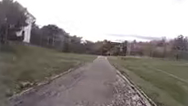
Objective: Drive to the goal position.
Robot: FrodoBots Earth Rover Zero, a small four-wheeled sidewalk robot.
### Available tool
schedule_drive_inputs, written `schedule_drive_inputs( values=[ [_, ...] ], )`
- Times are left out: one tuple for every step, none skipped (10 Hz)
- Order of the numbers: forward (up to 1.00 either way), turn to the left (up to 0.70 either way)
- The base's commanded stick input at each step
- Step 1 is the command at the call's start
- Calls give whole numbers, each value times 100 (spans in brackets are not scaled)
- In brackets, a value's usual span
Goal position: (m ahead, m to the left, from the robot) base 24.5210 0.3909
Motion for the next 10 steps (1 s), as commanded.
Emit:
schedule_drive_inputs(
  values=[
    [85, -1],
    [85, -4],
    [85, -8],
    [85, -19],
    [85, -30],
    [85, -24],
    [85, -10],
    [85, 0],
    [85, 0],
    [85, 0]
  ],
)
